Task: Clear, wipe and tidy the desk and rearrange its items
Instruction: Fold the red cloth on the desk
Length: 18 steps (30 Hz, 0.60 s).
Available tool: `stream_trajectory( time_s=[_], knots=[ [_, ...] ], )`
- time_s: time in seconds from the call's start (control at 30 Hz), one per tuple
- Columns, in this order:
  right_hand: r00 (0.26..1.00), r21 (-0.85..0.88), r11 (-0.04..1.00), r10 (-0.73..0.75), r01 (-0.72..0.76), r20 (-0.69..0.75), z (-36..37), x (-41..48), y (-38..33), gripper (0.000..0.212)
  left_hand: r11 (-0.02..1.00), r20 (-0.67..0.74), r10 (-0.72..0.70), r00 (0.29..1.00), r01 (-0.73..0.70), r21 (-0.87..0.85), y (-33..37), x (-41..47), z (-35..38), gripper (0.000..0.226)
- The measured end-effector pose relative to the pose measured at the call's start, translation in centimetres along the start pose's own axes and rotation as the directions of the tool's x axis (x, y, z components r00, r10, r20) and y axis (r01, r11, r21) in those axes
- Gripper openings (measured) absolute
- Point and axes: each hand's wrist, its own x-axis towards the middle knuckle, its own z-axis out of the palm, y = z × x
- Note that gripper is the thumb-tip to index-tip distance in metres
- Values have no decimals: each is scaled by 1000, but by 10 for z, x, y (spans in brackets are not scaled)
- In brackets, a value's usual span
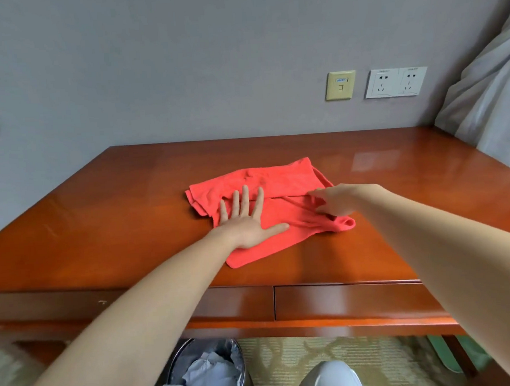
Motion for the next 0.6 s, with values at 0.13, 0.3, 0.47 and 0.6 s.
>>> stream_trajectory(
  time_s=[0.13,0.3,0.47,0.6],
  knots=[
    [997,-130,991,20,-9,80,-1,-28,8,64,988,59,98,993,-104,111,-46,-26,-5,108],
    [990,-216,976,-1,32,142,2,-59,-10,77,983,126,137,983,-150,103,-63,-57,-5,115],
    [981,-217,976,22,21,192,14,-81,-17,86,989,141,128,982,-136,54,-65,-91,5,103],
    [984,-170,986,33,-2,177,18,-100,-22,85,988,136,148,980,-143,-51,-64,-107,1,100]
  ],
)
